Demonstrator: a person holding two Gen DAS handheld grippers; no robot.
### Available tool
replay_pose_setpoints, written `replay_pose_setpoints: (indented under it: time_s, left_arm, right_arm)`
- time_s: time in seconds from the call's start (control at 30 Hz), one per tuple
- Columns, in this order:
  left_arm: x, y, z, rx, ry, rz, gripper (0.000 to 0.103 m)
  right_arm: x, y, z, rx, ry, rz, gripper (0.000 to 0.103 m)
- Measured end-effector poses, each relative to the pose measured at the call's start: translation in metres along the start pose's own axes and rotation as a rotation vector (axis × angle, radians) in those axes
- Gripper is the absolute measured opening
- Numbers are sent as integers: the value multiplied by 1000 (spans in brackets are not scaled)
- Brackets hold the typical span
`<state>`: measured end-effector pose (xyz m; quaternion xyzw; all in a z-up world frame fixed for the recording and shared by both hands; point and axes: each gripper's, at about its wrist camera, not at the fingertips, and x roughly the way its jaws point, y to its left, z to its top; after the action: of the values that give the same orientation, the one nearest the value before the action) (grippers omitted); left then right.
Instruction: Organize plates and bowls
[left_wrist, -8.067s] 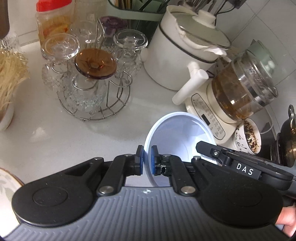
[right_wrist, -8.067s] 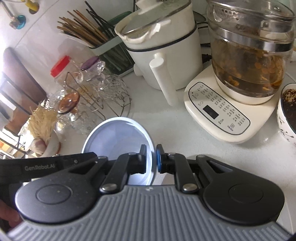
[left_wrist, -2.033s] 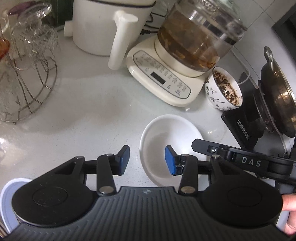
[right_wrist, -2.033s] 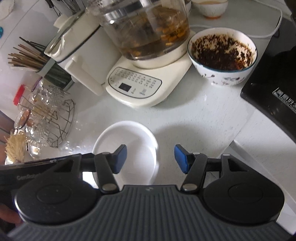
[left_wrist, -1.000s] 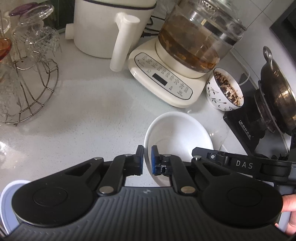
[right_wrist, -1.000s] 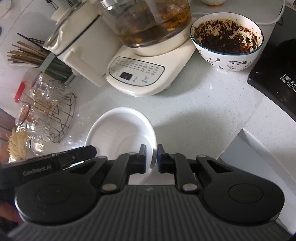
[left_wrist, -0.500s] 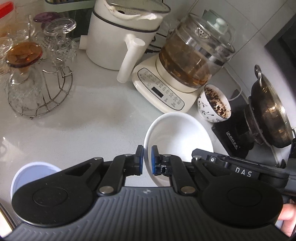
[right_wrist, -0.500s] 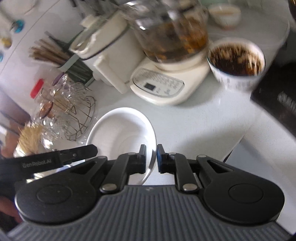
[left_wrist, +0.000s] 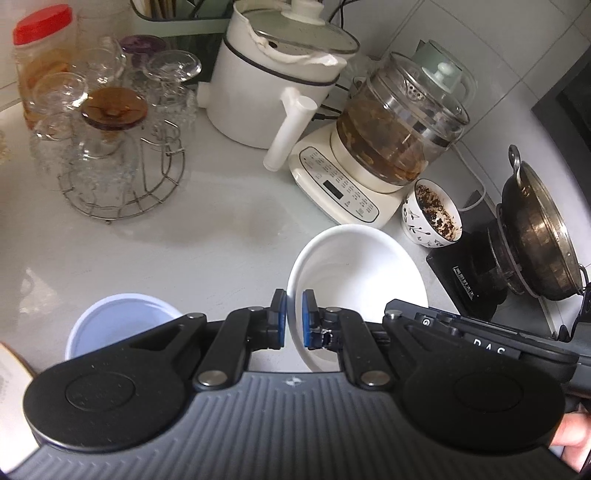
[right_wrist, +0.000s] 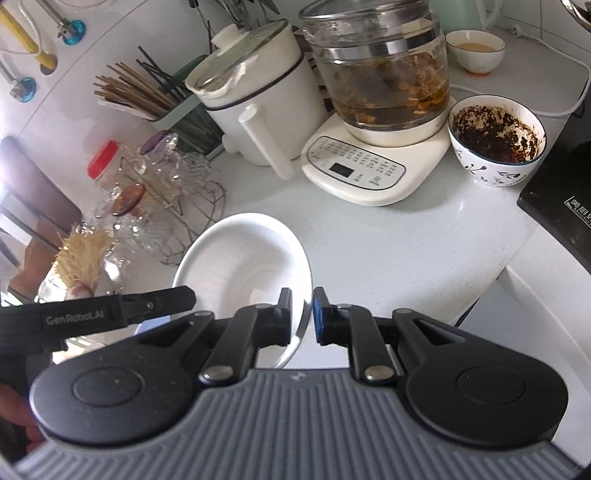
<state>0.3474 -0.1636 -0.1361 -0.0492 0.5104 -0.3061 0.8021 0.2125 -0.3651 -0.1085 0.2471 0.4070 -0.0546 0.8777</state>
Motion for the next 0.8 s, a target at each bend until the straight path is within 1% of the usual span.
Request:
replay_pose_setpoints:
  time_s: [0.27, 0.5, 0.7, 0.8]
  left_arm:
    - [-30, 13, -7, -27, -35, -15, 10]
    - [-56, 32, -13, -64, -80, -14, 10]
    - [-78, 54, -24, -111, -115, 13, 10]
    - [-88, 67, -31, -144, -128, 42, 10]
  right_arm:
    - [-13, 26, -1, -28, -15, 11, 14]
    - [-14, 51, -4, -59, -15, 32, 14]
    - [-8, 76, -8, -112, 3, 64, 14]
    - [-1, 89, -11, -146, 24, 91, 14]
